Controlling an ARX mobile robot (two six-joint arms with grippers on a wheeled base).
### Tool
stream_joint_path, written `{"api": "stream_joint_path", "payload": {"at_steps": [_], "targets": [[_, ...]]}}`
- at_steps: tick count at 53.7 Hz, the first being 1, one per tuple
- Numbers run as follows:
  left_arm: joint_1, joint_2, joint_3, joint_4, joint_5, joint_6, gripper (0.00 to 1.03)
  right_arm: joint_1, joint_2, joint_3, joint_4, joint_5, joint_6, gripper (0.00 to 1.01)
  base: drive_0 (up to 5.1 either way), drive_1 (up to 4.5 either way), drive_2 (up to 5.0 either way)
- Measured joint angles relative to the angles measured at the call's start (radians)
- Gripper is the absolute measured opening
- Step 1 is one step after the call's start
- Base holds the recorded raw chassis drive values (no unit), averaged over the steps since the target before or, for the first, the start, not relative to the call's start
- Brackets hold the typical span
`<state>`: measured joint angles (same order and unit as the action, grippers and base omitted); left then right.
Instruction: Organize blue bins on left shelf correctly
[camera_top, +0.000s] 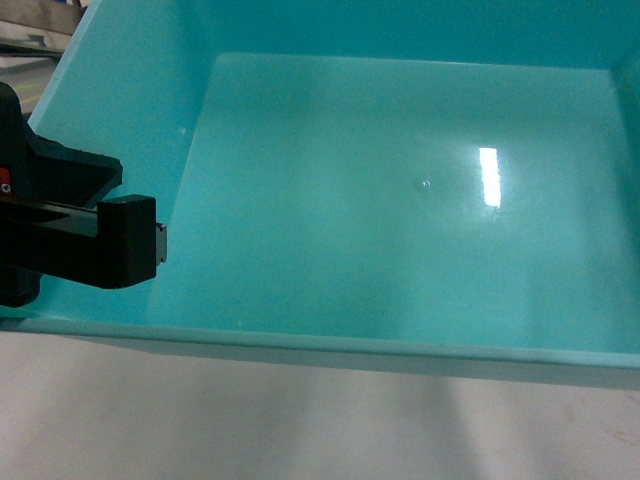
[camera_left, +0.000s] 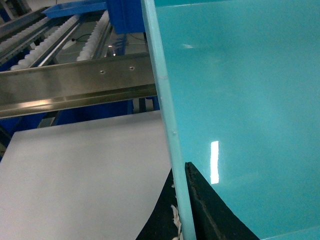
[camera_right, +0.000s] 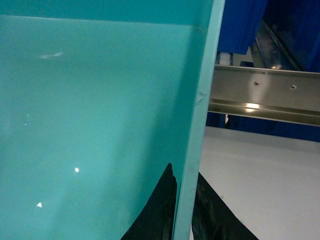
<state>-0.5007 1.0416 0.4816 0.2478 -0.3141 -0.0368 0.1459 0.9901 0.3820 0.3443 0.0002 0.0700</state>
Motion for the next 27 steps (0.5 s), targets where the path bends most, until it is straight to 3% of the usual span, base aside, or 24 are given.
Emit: {"api": "stream_joint_path", "payload": {"at_steps": [27], "targets": [[0.000, 0.000, 0.000, -0.001, 0.000, 0.000, 0.02, 0.000, 0.001, 0.000, -0.003, 0.000, 0.000, 0.07, -4.9, 2.13, 2.8]]}}
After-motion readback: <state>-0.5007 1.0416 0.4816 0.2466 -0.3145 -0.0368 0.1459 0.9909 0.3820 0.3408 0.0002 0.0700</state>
